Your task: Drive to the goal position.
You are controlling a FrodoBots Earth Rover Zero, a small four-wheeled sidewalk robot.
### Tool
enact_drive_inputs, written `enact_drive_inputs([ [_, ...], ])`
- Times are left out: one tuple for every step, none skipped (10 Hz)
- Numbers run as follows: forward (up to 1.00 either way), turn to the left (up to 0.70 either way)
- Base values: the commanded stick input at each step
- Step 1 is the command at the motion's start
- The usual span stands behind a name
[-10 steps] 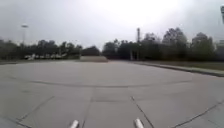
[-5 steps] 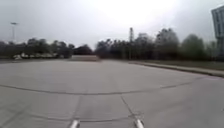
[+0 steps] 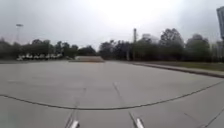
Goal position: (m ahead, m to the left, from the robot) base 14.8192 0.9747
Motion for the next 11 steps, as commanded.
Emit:
enact_drive_inputs([
  [1.0, 0.0],
  [1.0, -0.05],
  [1.0, -0.12],
  [1.0, -0.25],
  [1.0, -0.4],
  [1.0, -0.4],
  [1.0, -0.34],
  [1.0, -0.19],
  [1.0, -0.04],
  [1.0, 0.0],
  [1.0, 0.0],
])
